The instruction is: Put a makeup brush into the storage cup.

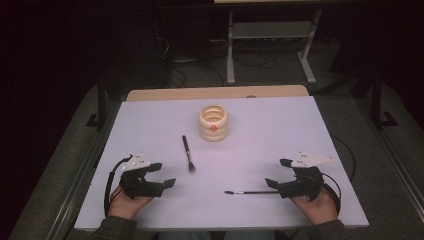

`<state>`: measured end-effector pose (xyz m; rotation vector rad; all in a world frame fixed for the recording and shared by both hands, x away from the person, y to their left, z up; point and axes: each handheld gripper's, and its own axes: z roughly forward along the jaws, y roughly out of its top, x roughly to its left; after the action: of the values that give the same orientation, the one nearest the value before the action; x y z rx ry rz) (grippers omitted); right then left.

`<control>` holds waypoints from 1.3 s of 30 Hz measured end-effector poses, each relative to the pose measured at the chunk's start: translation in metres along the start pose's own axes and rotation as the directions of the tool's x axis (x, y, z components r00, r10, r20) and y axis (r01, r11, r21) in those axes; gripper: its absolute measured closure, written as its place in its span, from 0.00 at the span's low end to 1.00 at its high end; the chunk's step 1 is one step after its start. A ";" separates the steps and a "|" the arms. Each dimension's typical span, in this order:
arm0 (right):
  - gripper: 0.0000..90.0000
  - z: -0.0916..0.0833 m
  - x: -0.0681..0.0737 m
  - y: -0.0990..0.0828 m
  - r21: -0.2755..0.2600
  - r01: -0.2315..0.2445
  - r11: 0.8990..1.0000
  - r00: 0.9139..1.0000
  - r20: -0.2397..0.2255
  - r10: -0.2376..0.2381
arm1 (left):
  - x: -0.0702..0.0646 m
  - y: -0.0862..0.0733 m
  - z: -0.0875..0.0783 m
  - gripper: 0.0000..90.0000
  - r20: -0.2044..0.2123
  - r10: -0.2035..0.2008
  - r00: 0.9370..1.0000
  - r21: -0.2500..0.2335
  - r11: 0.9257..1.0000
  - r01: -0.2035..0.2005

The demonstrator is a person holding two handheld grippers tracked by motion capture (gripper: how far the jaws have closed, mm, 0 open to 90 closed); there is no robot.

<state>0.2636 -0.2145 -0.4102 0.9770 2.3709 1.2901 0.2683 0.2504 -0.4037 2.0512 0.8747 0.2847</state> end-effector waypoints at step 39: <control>0.16 -0.004 0.007 0.008 0.013 -0.019 1.000 1.000 0.010 0.019 | -0.005 0.032 0.028 0.27 -0.051 -0.026 0.998 0.048 0.998 0.029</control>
<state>0.2598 -0.2093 -0.4013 1.0093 2.3711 1.2757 0.2935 0.2171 -0.3950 2.0832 0.9485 0.3043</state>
